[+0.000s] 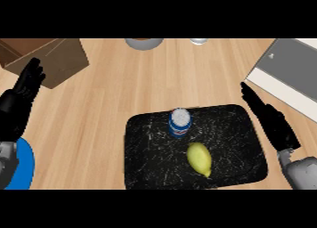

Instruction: Pick the lemon from the tray and place it in the tiered shelf

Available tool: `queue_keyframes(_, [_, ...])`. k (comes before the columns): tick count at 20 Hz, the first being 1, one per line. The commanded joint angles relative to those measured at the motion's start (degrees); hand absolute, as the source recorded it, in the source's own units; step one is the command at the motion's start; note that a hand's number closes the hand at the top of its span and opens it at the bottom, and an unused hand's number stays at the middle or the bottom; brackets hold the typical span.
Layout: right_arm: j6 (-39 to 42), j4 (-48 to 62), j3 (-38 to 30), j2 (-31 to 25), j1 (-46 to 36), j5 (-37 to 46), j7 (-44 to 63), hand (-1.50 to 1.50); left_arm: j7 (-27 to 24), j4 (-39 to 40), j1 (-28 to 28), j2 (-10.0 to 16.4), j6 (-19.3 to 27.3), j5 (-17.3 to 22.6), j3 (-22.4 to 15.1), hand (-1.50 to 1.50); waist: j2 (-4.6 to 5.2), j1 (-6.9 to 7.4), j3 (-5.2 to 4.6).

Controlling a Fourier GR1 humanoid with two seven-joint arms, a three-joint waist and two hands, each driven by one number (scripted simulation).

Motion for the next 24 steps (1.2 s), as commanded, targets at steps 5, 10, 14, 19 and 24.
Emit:
queue_keyframes(5, [-5.18, -11.98, -12.76, 2.04, 1.39, -2.84, -27.20, 1.50, 4.99, 8.16, 9.66, -5.65, 0.61, 5.50, 0.69, 0.00, -1.93, -3.80, 0.29])
queue_keyframes(10, [-5.01, -0.04, -19.79, 4.57, 15.00, -6.91, -39.44, 1.50, 6.81, 11.49, 10.64, -8.53, -3.02, 9.88, 0.27, 0.00, -0.54, -2.27, 0.26])
queue_keyframes(14, [5.15, 4.59, -20.10, 5.67, 20.22, -7.02, -57.99, -1.50, 6.72, 12.47, 10.50, -9.55, -3.85, 9.59, -0.34, 0.00, -0.76, -1.11, 0.13])
queue_keyframes(19, [14.72, 4.22, -18.70, -2.88, 24.12, -1.84, -64.46, -1.50, 9.88, 10.16, 9.53, -9.86, -3.12, 8.81, -0.95, 0.00, -0.91, -0.77, 0.04])
queue_keyframes(24, [16.01, -9.28, -19.78, -8.94, 33.08, 0.06, -60.67, -1.50, 4.66, 16.24, 9.20, -11.19, -5.17, 8.31, 0.57, 0.00, -0.93, -1.41, -0.12])
